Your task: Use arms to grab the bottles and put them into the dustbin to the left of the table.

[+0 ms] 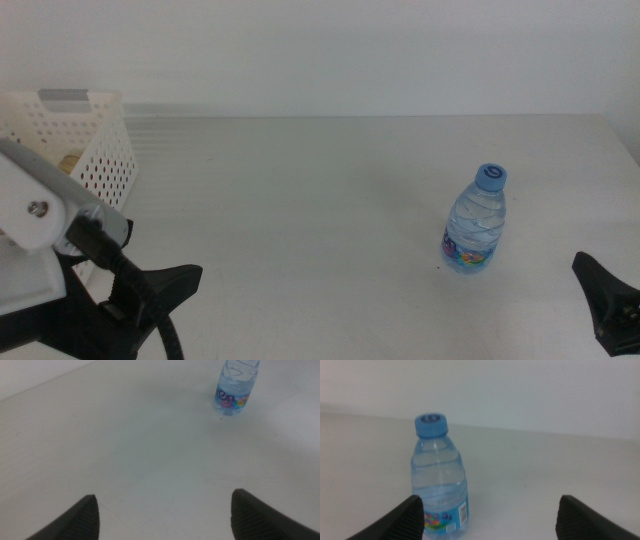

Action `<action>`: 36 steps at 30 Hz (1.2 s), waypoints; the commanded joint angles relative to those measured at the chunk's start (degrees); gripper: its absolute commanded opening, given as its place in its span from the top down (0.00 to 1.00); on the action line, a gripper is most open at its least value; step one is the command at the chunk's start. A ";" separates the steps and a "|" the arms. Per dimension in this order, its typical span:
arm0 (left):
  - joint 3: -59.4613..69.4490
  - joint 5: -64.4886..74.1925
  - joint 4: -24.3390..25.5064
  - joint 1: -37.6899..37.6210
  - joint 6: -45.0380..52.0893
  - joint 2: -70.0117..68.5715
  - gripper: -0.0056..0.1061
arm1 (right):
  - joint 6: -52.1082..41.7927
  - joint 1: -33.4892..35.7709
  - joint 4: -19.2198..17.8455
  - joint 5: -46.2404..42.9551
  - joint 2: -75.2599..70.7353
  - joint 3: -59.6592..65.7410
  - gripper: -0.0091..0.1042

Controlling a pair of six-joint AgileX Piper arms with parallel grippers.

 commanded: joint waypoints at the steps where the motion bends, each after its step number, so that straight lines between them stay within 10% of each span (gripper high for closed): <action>1: -1.54 -4.23 -0.65 -0.41 -0.94 -0.18 0.21 | -0.03 -0.25 0.25 -5.35 2.22 -1.27 0.16; 13: -1.54 -4.23 -0.65 -0.41 -0.94 -0.18 0.21 | 0.84 -0.25 -1.41 -11.27 14.81 -1.27 0.16; 25: -1.54 -4.21 -0.66 -0.41 -0.94 -0.18 0.21 | -4.98 -0.25 -6.45 -42.11 35.46 -2.06 0.16; 36: -1.54 -4.21 -0.66 -0.41 -0.94 -0.18 0.21 | -10.08 -0.25 -10.65 -42.81 46.15 -11.48 0.16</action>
